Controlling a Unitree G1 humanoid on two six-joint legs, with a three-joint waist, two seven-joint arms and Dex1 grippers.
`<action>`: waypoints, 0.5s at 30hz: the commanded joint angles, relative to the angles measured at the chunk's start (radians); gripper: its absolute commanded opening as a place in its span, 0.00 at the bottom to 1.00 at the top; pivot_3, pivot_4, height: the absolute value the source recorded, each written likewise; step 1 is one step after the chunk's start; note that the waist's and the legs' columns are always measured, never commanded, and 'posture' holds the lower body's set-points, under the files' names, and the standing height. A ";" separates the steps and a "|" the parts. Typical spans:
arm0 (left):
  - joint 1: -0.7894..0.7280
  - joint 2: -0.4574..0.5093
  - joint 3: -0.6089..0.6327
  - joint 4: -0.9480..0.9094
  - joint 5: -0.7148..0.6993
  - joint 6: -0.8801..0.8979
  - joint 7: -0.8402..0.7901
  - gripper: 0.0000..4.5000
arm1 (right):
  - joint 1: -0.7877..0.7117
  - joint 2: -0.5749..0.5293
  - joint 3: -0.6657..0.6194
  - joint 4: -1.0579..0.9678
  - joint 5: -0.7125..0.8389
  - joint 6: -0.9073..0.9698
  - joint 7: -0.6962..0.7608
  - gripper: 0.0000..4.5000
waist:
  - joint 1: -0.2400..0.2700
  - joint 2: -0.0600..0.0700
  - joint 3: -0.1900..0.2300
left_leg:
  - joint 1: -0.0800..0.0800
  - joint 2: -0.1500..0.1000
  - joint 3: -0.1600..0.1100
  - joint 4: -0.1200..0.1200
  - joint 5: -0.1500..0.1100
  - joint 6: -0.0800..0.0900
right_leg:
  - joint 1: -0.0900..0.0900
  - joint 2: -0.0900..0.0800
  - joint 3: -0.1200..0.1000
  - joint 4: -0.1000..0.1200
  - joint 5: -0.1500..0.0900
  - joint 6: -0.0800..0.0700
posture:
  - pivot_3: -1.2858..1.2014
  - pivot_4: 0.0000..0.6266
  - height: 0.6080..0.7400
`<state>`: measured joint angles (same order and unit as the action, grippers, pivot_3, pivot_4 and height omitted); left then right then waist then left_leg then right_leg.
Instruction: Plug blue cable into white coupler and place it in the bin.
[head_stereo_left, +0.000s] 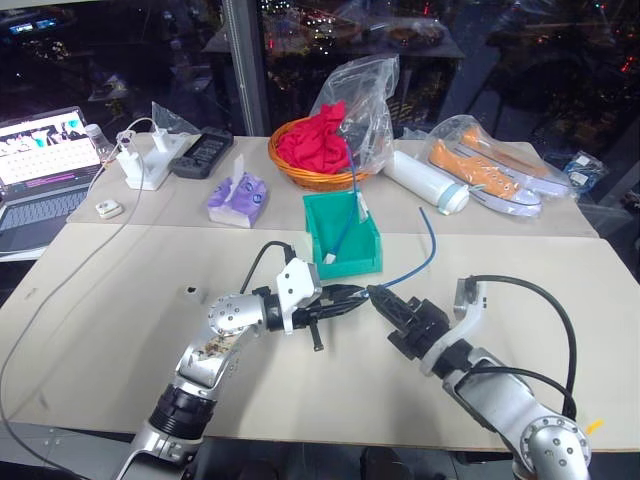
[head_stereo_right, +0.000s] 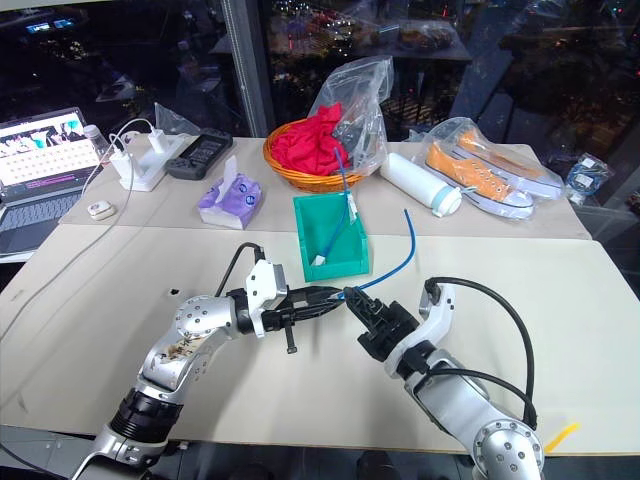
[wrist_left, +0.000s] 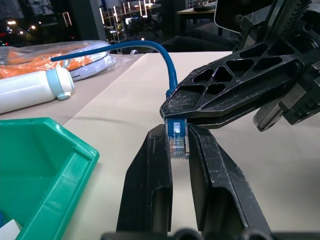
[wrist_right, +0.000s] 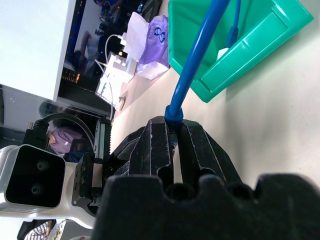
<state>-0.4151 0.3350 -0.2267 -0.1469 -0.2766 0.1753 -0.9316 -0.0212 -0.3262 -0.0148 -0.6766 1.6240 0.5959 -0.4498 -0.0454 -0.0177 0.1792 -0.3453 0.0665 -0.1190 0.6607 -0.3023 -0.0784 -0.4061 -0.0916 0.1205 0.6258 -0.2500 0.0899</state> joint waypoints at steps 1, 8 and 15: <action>-0.005 0.001 -0.003 -0.007 -0.002 0.002 0.004 0.02 | -0.020 0.002 -0.001 -0.031 0.023 -0.024 0.033 0.01 | 0.000 0.000 0.000 | 0.000 0.000 0.000 0.000 0.000 0.000 | 0.000 0.000 0.000 0.000 0.000 0.000 | 0.52 0.24 0.86; 0.004 0.033 -0.011 -0.019 0.007 0.016 -0.009 0.53 | -0.023 0.007 -0.003 -0.034 -0.007 -0.035 0.052 0.00 | 0.000 0.000 0.000 | 0.000 0.000 0.000 0.000 0.000 0.000 | 0.000 0.000 0.000 0.000 0.000 0.000 | 0.52 0.24 0.86; 0.048 0.086 0.153 -0.060 0.133 0.037 0.267 0.60 | -0.035 0.012 -0.073 -0.061 -0.170 -0.112 0.050 0.00 | -0.002 0.000 0.000 | 0.000 0.000 0.000 -0.001 0.000 0.000 | -0.001 0.000 0.000 0.000 0.000 0.000 | 0.52 0.24 0.86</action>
<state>-0.3726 0.4160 -0.1234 -0.1634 -0.2091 0.2406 -0.7654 -0.0575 -0.3083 -0.0965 -0.6830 1.4801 0.4873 -0.4179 -0.0474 -0.0173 0.1794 -0.3452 0.0667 -0.1192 0.6601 -0.3023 -0.0783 -0.4078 -0.0913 0.1204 0.6263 -0.2501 0.0899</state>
